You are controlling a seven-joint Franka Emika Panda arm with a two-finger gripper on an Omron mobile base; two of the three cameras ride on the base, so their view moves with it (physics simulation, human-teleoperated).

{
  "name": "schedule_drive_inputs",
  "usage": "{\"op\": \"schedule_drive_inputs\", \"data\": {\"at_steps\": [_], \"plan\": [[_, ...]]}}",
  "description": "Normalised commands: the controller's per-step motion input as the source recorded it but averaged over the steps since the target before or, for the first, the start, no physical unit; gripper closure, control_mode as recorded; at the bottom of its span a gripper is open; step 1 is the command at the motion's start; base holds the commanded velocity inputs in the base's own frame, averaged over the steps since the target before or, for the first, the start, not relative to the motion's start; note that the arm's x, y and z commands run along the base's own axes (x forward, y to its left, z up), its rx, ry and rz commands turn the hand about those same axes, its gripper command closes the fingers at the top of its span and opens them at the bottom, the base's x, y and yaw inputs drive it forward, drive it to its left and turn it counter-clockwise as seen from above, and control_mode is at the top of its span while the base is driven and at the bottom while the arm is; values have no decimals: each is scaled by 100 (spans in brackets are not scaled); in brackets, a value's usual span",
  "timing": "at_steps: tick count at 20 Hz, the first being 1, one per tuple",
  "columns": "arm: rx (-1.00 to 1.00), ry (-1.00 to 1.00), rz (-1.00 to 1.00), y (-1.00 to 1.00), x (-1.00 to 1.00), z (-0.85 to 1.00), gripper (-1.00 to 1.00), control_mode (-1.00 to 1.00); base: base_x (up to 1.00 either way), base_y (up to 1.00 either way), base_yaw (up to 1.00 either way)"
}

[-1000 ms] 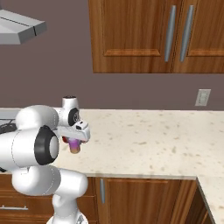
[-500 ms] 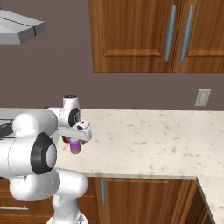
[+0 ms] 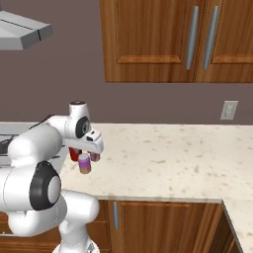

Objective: Four empty soda cans are scattered around the kitchen. Gather all the cans and cluster them next to the stove for recycling.

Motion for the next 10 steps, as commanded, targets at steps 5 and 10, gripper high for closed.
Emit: {"op": "schedule_drive_inputs", "data": {"at_steps": [5, 10], "plan": [[0, 0, 0, 0, 0, 44, -100, -100, 0, 0, 0], [0, -2, 0, 0, -6, 46, -100, -100, 0, 0, 0]]}}
